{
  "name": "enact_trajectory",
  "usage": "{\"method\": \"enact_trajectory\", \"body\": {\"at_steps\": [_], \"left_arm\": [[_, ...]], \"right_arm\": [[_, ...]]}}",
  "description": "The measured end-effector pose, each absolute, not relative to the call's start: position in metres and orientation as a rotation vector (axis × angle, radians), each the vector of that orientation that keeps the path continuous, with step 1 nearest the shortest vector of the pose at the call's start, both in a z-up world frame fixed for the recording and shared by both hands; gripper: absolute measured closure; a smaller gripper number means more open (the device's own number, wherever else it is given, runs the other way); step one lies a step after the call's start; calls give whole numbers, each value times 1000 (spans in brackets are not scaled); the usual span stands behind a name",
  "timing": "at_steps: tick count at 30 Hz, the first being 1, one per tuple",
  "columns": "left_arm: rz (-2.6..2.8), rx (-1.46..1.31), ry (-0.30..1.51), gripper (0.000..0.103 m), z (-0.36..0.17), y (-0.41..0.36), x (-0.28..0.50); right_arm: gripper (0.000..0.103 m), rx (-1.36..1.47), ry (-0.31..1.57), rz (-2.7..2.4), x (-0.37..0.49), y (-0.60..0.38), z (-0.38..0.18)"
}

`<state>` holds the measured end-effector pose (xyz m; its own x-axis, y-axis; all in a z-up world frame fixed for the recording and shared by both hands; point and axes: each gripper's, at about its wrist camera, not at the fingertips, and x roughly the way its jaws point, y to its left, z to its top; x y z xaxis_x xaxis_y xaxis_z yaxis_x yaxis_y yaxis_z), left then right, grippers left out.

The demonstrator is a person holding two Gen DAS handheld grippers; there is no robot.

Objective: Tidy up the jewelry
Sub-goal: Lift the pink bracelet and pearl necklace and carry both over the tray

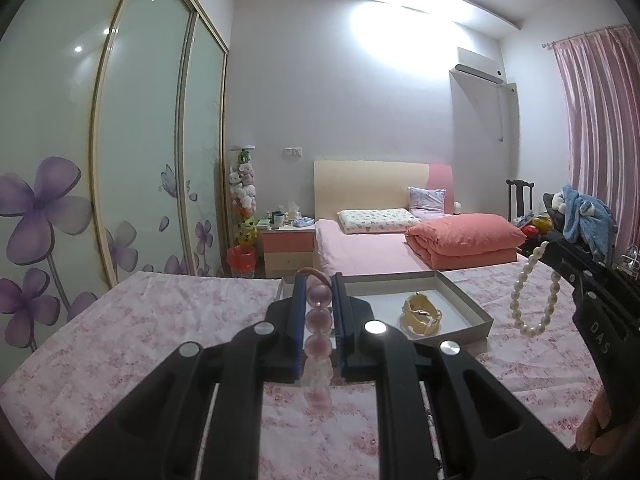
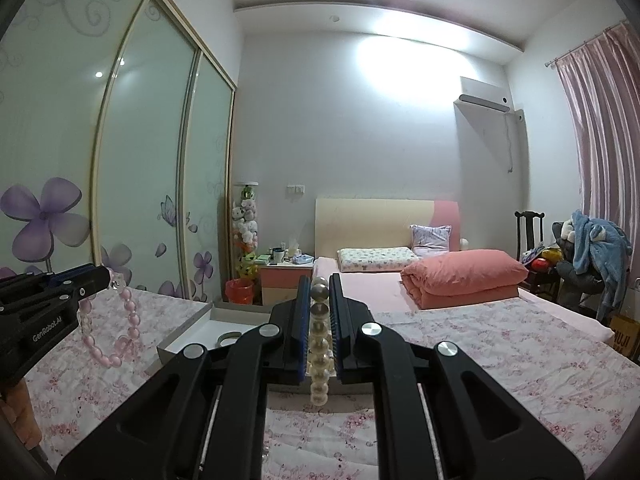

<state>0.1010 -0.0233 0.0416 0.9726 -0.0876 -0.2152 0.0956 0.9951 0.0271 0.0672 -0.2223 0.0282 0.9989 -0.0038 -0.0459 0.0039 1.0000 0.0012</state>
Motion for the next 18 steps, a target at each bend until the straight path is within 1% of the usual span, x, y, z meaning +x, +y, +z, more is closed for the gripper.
{"method": "enact_trajectory", "body": {"at_steps": [8,18], "left_arm": [[-89,37,200,90,47,-27,107],[-100,24,230,90,45,-37,149]], "right_arm": [[93,-10,19,-1,75,-219,35],[93,-23,29,-11,108,-220,34]]}}
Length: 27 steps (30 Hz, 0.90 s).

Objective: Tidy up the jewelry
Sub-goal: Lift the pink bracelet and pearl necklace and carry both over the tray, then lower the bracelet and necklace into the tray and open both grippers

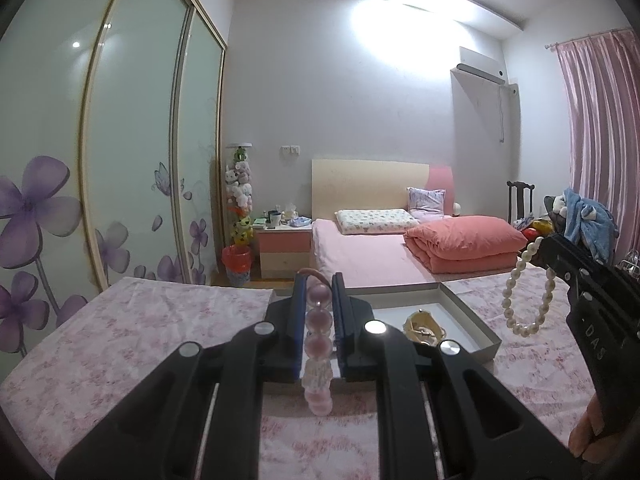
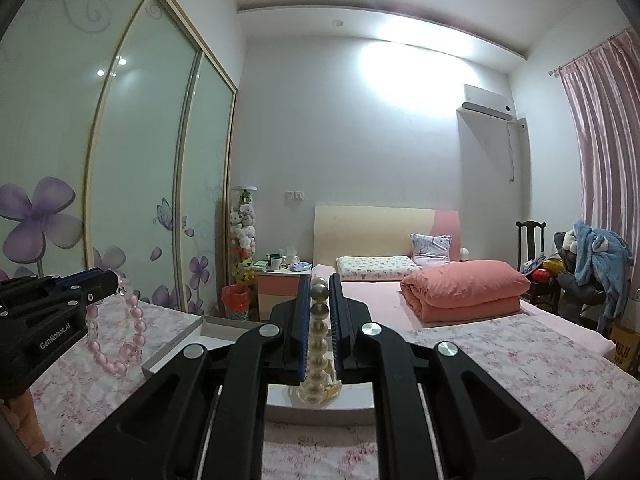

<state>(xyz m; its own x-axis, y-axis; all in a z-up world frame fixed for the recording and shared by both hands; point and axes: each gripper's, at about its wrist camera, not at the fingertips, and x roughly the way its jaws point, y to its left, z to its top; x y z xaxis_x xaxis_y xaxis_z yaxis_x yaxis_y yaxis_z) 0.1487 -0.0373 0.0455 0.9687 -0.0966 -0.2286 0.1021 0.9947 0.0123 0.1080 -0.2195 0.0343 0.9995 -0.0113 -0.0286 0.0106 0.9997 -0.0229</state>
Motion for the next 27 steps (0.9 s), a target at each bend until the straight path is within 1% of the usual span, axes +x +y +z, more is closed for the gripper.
{"method": "enact_trajectory", "body": {"at_steps": [11,18,27], "left_arm": [[-117,-7,306,90,33,-48,224],[-144,-19,373,90,14,-56,274],[-174,-23,425,90,-9,-65,307]], "right_arm": [[93,-37,49,-6,166,-220,29],[93,19,146,7,214,-227,10],[93,77,258,40,245,-226,-5]]}}
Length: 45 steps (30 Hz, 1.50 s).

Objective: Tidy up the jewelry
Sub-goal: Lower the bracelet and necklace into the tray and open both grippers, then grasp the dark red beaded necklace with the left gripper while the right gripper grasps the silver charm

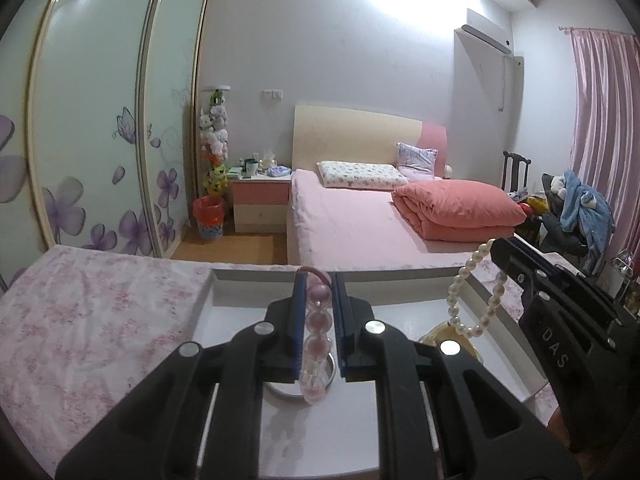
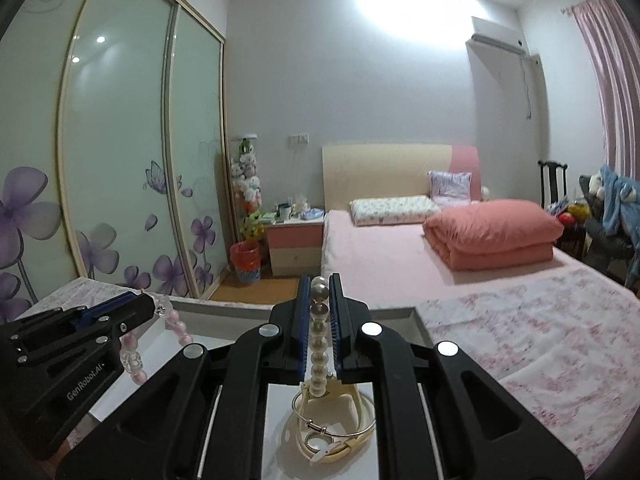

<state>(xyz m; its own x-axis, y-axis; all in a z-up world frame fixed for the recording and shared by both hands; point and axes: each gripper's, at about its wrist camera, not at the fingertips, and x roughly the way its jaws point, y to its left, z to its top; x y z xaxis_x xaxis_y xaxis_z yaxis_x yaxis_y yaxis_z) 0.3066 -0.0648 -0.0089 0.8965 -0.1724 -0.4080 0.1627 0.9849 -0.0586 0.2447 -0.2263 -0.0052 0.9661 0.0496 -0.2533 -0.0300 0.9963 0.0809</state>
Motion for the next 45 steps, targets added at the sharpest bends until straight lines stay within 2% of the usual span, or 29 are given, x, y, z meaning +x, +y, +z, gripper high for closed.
{"method": "enact_trajectory", "body": {"at_steps": [4,5,6,7,8,10,19,29,38,42,45], "left_arm": [[-184,-28,442,89,-17,-63,312],[-188,-32,444,89,-19,-62,313],[-191,-35,442,89,-20,-62,314],[-194,-38,440,88,-20,-62,313],[-201,-42,441,87,-20,-62,314],[-207,-51,442,80,-20,-62,314],[-174,-104,443,80,-7,-40,306],[-239,-118,487,75,8,-14,228],[-413,-110,639,66,-26,-28,146],[-487,-50,707,65,-44,-46,128],[-531,-8,752,60,-54,-58,122]], "right_arm": [[92,106,289,64,250,-227,-8],[88,110,295,71,251,-227,-8],[84,113,296,75,252,-228,-7],[68,121,292,74,251,-229,-7],[58,130,286,70,249,-230,-6],[58,130,279,63,249,-230,-3],[58,121,246,28,240,-238,11],[58,73,245,47,176,-239,19],[58,127,274,53,120,-249,14],[58,146,287,46,105,-253,11],[58,153,286,38,98,-256,11]]}}
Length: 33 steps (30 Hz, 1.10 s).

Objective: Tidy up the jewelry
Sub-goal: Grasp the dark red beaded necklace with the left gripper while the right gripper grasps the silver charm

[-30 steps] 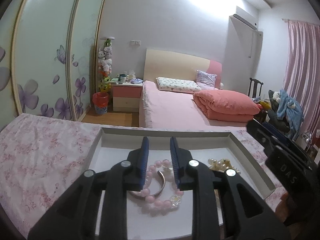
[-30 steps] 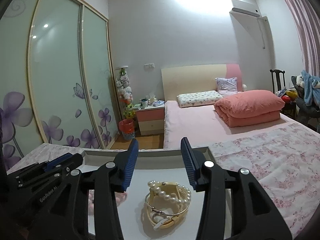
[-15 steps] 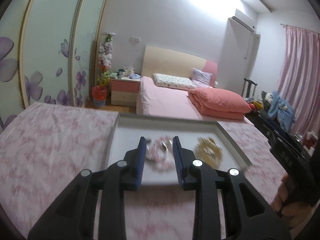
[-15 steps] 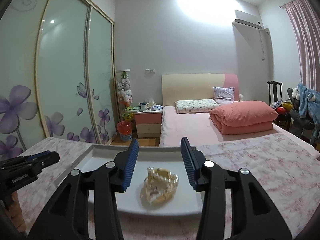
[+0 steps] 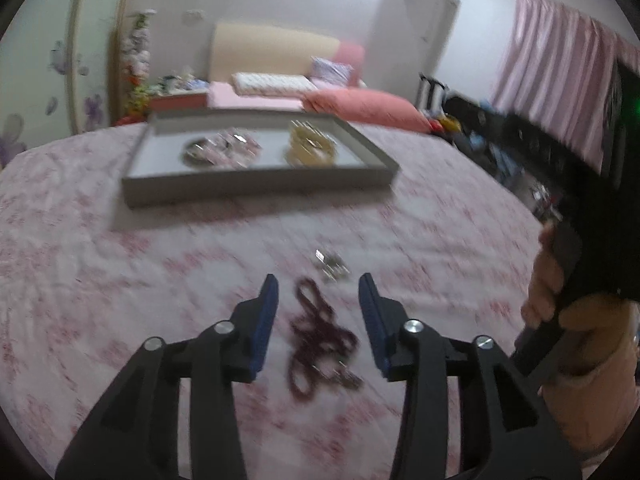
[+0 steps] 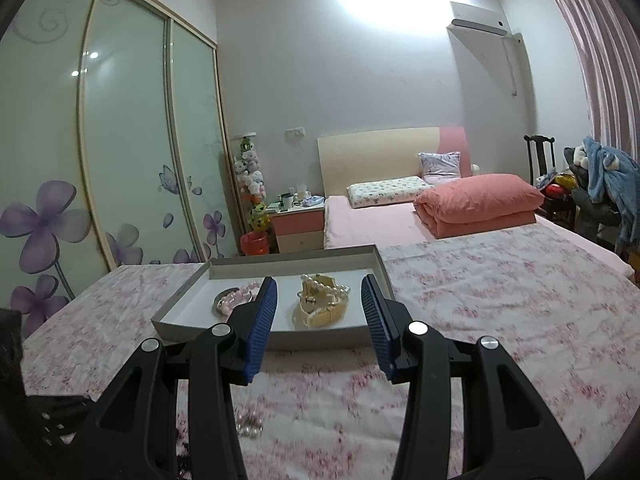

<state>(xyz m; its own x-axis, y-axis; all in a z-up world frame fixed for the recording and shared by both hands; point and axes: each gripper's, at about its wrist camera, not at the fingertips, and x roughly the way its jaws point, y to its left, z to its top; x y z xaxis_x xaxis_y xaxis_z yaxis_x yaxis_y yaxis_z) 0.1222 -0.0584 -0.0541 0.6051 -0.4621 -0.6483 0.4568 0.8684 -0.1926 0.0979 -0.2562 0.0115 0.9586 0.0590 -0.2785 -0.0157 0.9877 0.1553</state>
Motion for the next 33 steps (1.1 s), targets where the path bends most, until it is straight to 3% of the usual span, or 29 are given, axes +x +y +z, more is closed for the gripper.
{"method": "enact_trajectory", "body": {"at_steps": [12,14,16,18,33], "left_arm": [[-445,143,868,60,-85,-90,130],[-421,166,862,70,-86,-94,131],[-393,201,855,90,-86,-96,133],[-393,196,861,93,-85,-92,135],[-83,69,894,94,-78,9,216]], "right_arm": [[58,160,282,35,81,-263,11],[58,164,289,39,82,-262,9],[58,167,296,44,82,-261,8],[58,165,301,49,82,-260,7],[58,123,473,167,98,-238,-12]]}}
